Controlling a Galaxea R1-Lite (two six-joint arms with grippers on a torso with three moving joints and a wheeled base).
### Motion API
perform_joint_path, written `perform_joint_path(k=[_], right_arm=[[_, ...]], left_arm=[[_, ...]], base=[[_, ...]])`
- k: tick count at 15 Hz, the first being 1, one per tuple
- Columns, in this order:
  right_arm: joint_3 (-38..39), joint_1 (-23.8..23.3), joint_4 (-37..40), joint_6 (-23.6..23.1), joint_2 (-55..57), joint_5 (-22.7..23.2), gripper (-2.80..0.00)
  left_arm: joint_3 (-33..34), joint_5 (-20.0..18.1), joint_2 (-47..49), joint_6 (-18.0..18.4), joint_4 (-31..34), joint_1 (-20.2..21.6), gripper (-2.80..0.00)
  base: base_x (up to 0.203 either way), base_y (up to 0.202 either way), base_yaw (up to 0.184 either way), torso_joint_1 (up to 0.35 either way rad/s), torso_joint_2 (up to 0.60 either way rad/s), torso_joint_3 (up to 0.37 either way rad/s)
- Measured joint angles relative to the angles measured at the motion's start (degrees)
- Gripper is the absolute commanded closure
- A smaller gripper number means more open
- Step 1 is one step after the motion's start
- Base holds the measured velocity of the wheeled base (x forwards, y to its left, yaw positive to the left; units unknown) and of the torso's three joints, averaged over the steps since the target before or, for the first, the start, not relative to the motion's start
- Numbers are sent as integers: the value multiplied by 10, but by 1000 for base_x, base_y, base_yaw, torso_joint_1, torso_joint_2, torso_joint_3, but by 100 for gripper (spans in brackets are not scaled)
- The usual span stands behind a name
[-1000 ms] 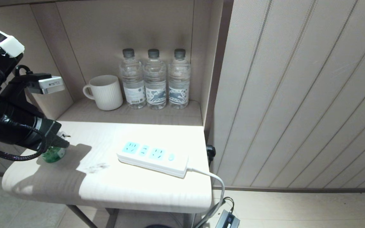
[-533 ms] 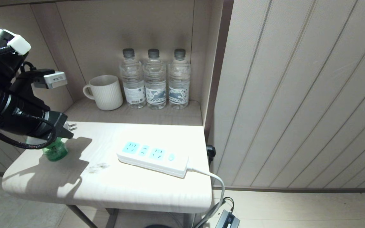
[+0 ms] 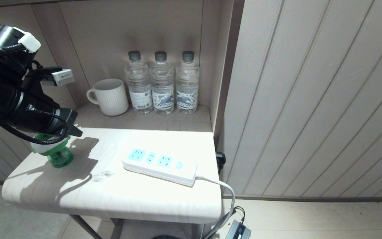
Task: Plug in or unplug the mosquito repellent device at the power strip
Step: Pick up the mosquito repellent liquid
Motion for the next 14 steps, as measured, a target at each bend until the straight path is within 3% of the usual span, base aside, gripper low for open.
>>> perform_joint_path(k=[14], right_arm=[[0,0,0,0,0,0,0]], left_arm=[[-53,2,37,-13,1,15,0]], base=[[0,0,0,0,0,0]])
